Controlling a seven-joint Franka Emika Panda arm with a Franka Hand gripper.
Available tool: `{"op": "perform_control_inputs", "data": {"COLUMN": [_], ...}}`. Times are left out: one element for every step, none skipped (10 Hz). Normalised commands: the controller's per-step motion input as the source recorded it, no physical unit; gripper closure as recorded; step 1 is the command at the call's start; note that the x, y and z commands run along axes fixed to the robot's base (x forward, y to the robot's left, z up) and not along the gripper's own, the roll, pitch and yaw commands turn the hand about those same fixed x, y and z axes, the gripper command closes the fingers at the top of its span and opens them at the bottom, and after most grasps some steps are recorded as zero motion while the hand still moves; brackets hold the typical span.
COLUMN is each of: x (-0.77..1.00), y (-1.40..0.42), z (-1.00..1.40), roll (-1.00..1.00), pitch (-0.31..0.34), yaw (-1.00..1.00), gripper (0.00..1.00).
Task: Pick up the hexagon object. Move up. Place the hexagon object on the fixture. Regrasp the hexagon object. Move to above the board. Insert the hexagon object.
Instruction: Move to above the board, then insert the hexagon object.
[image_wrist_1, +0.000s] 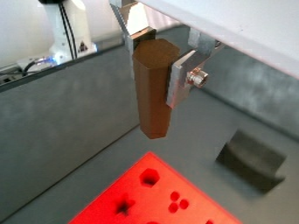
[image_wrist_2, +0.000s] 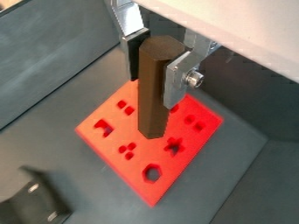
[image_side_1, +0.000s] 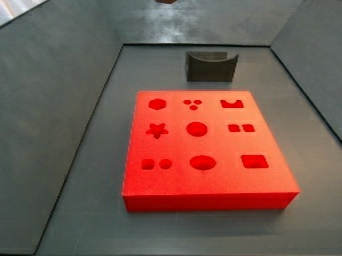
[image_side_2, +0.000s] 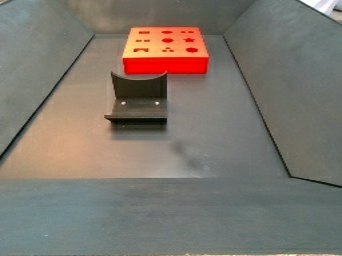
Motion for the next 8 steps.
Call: {"op": "perform_control_inputs", "data": {"x": [-0.11, -0.08, 0.00, 0.00, -0.05, -0.21, -0.39, -0.32], "y": [-0.05, -0.03, 0.00, 0.43, 0.56, 0.45, 0.32, 0.13], "z": [0.01, 0.01, 0.00, -0.11, -0.59, -0.89, -1.00, -1.00], "roll": [-0.53, -0.34, -0.02, -0.20, -0.10, -0.07, -0.04, -0.03], "pitch": [-0.099, -0.069, 0.000, 0.007, 0.019, 0.006, 0.000, 0.000], "yaw": [-0.08, -0.05, 0.00, -0.25, -0.32, -0.47, -0.61, -0.78], "gripper": [1.00, 1.00, 1.00, 1.00, 1.00, 1.00, 1.00, 1.00]}}
